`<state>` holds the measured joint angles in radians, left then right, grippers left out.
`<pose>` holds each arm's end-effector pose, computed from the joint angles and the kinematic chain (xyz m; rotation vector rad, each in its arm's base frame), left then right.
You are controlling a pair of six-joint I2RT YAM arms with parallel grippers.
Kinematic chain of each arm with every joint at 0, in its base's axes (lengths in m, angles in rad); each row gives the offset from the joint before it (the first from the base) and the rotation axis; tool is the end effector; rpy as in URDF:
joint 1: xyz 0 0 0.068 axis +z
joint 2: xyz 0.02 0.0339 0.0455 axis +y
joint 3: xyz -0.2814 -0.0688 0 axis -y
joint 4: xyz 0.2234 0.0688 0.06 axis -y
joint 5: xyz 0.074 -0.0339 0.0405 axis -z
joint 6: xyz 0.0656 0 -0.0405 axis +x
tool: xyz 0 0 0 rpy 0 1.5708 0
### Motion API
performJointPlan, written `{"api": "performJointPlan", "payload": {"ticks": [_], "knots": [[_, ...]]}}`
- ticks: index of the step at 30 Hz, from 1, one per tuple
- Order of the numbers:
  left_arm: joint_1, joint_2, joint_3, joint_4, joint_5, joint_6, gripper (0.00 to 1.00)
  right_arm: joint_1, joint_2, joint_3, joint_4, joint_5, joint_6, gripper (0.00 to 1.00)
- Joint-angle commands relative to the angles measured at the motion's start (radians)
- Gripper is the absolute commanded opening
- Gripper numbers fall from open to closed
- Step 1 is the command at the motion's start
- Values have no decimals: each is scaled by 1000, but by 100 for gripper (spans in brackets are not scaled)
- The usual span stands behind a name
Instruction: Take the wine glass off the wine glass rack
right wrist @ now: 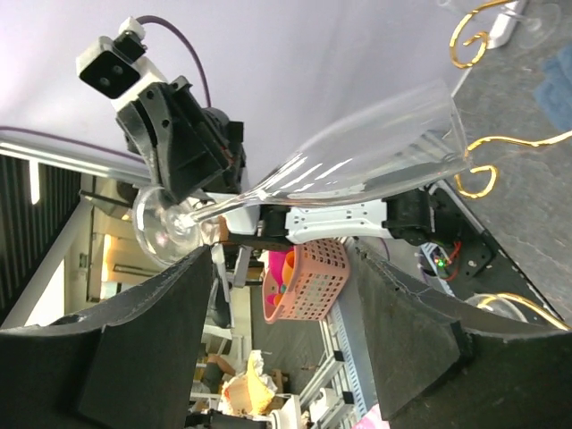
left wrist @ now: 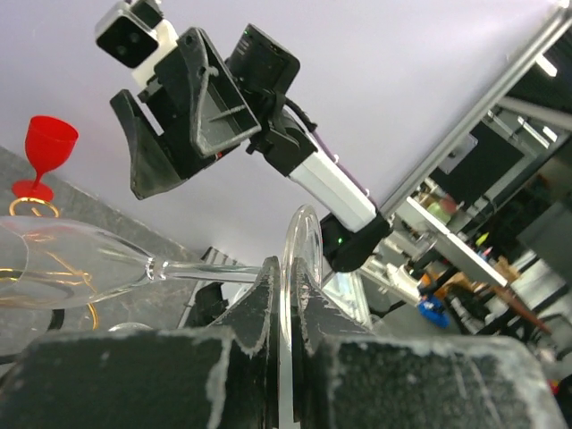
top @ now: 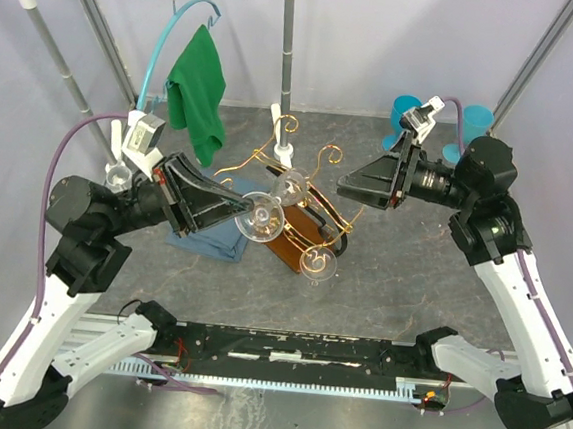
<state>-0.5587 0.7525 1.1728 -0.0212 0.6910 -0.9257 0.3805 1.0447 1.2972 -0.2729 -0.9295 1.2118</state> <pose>0.0701 -0.0931 0.5002 0.4511 1.3913 -1.6505 0.1599 0.1206 0.4684 -0.0811 1.9776 1.8670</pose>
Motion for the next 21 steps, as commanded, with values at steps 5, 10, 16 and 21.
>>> {"api": "performJointPlan", "payload": {"ticks": [5, 10, 16, 21], "knots": [[-1, -34, -7, 54, 150, 364, 3, 95, 43, -57, 310, 19, 247, 91], [-1, -50, 14, -20, 161, 591, 3, 194, 102, -79, 377, 74, 305, 92], [-2, 32, 159, -263, 230, 868, 3, 230, 149, -98, 446, 123, 368, 92], [-2, 76, 250, -414, 292, 1044, 3, 232, 174, -92, 477, 152, 402, 92]]}}
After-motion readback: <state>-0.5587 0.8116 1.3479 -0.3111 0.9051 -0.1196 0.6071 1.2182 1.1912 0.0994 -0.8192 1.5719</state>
